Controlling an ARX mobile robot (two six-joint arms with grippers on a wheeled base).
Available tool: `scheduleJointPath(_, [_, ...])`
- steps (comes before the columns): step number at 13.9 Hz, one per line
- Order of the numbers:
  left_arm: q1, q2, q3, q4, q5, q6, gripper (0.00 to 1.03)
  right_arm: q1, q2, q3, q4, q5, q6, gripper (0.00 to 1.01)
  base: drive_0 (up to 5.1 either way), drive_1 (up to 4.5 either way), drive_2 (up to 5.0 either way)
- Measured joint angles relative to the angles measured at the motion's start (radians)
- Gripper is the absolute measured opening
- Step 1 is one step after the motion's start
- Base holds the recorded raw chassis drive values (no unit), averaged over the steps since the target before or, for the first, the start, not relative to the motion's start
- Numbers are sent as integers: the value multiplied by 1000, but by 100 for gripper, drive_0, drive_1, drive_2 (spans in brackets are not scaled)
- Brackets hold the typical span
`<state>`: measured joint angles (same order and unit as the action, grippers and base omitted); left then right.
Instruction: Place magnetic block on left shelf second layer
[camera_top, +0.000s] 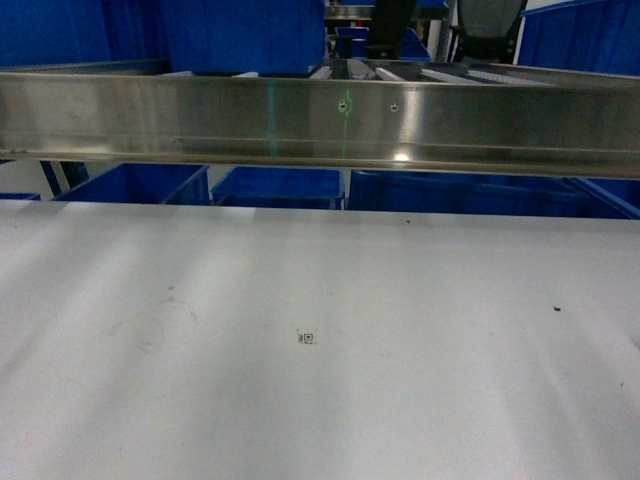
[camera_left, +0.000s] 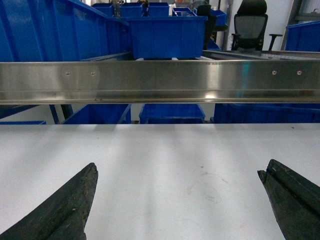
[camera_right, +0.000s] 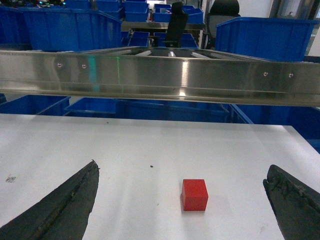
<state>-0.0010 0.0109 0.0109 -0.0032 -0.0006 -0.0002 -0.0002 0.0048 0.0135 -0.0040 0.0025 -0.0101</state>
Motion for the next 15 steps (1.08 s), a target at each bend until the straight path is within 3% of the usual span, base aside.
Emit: scheduleJointPath(15, [0,0,0,0,0,0,98,0,0,0,0,0,0,98,0,0,0])
